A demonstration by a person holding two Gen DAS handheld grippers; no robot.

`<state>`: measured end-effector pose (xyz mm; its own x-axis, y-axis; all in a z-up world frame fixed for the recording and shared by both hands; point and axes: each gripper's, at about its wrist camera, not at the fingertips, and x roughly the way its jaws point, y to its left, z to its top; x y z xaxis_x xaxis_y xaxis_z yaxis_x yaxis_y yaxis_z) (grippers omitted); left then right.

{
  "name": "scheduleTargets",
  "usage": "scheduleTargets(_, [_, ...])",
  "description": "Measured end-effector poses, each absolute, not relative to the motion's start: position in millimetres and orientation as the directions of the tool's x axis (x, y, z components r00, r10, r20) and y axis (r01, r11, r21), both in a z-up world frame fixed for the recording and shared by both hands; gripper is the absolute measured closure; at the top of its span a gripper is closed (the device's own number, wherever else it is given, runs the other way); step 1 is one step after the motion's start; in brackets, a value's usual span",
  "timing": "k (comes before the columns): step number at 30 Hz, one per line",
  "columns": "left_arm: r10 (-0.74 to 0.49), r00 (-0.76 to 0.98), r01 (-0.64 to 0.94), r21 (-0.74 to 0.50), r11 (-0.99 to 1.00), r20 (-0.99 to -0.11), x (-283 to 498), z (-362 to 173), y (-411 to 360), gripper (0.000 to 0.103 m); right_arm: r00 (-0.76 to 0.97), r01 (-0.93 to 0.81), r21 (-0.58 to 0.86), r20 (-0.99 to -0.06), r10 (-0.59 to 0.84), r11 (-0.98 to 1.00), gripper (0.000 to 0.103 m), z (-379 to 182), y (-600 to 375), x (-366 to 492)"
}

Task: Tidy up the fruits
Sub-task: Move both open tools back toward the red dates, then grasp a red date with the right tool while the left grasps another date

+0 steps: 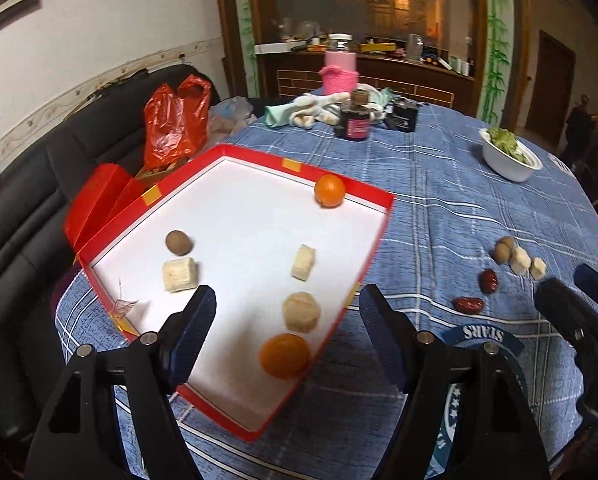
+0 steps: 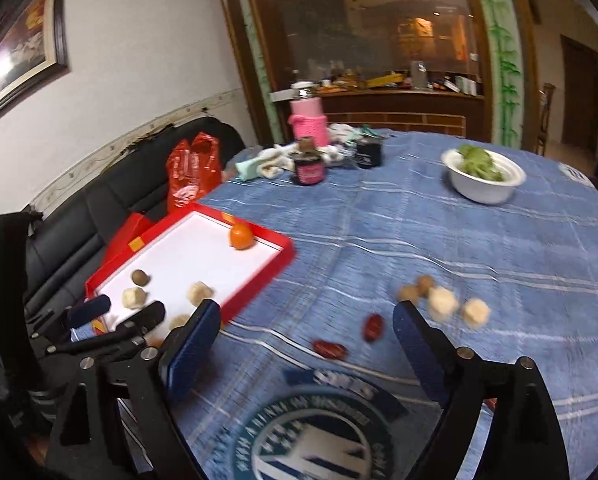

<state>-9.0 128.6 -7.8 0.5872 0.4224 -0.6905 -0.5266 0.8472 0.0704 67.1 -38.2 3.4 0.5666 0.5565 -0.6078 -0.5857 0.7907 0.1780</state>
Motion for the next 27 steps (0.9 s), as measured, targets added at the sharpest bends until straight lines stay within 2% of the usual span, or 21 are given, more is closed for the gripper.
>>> scheduleTargets(3, [0.357,0.621,-0.479,0.024,0.878,-0.698,-11,-9,121,0.029,0.575,-0.575,0.153,-0.624,0.53,0.804,0.003,0,-67,60])
scheduleTargets(8, [0.261,0.658,-0.404,-0.039,0.914,-0.706,-11,-20,100,0.028,0.61,-0.491,0.111,-0.665,0.431,0.864,0.001,-12,-133,55])
scheduleTargets(12, [0.217,0.662,-0.33,-0.019,0.944,-0.717,-2,-28,73,0.028,0.615,-0.388,0.135,-0.699,0.365,0.912,0.001,-25,-177,60])
scheduleTargets(15, [0.212,0.661,-0.29,0.015,0.957,-0.72,0,-31,58,0.028,0.615,-0.374,0.143,-0.702,0.36,0.917,0.003,-30,-182,65])
scheduleTargets(16, [0.208,0.662,-0.279,0.021,0.96,-0.72,1,-32,54,0.028,0.607,-0.383,0.148,-0.703,0.369,0.912,0.005,-32,-179,67])
scheduleTargets(17, [0.208,0.663,-0.275,0.024,0.961,-0.719,0,-32,53,0.028,0.602,-0.389,0.15,-0.706,0.374,0.909,0.013,-33,-174,69])
scheduleTargets(18, [0.211,0.662,-0.277,0.027,0.961,-0.719,0,-32,53,0.028,0.598,-0.388,0.149,-0.71,0.371,0.91,0.028,-35,-171,71])
scheduleTargets(19, [0.211,0.661,-0.279,0.025,0.96,-0.72,0,-32,53,0.028,0.586,-0.379,0.149,-0.725,0.362,0.913,0.037,-40,-166,77])
scheduleTargets(20, [0.208,0.661,-0.281,0.02,0.96,-0.721,0,-32,54,0.028,0.574,-0.372,0.156,-0.736,0.359,0.915,0.052,-44,-163,82])
scheduleTargets(21, [0.207,0.661,-0.285,0.013,0.958,-0.722,0,-33,56,0.028,0.562,-0.363,0.161,-0.747,0.354,0.918,0.062,-49,-159,87])
scheduleTargets(27, [0.195,0.649,-0.3,-0.012,0.954,-0.735,8,-37,63,0.028,0.526,-0.338,0.21,-0.766,0.369,0.917,0.061,-59,-152,104])
